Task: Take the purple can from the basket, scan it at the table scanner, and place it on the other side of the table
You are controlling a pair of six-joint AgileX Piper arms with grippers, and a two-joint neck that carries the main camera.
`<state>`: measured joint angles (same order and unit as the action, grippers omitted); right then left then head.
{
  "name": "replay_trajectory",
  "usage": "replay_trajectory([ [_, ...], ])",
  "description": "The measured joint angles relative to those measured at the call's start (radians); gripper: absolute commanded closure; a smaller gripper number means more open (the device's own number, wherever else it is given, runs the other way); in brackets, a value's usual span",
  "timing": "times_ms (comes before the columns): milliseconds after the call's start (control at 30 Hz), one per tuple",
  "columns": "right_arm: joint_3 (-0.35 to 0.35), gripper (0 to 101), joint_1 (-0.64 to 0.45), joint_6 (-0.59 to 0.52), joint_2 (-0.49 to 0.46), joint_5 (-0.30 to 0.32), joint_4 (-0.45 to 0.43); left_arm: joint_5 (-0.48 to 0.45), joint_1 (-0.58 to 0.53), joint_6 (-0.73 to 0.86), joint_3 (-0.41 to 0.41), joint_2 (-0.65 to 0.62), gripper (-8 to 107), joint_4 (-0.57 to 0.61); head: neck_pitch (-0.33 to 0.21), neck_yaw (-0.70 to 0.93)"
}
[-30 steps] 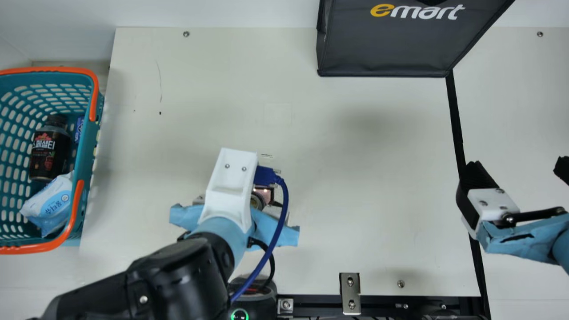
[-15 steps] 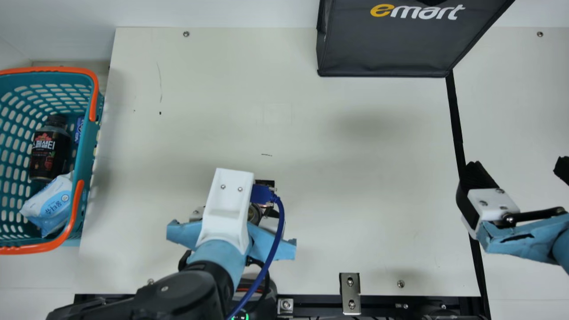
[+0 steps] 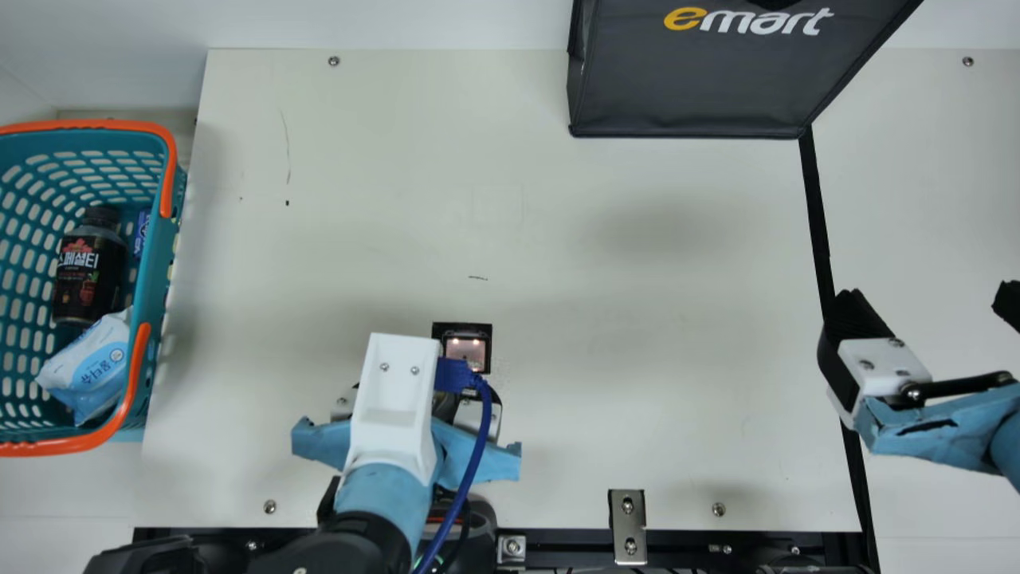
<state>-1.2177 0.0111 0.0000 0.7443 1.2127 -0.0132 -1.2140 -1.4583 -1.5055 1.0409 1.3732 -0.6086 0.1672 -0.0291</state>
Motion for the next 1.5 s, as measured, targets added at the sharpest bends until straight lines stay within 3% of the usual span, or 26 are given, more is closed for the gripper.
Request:
replay_trajectory([
  [333,0.000,6,0.000,0.000,0.000,0.000,0.000,-0.006,0.013,0.052,0.033,0.000,107,0.039,0.000,0.000],
  [1000,0.000,6,0.000,0.000,0.000,0.000,0.000,-0.006,0.183,0.321,0.155,-0.012,107,0.151,0.000,-0.002],
  [1500,0.000,6,0.000,0.000,0.000,0.000,0.000,0.033,0.246,0.356,0.153,0.041,107,0.153,0.000,0.000],
])
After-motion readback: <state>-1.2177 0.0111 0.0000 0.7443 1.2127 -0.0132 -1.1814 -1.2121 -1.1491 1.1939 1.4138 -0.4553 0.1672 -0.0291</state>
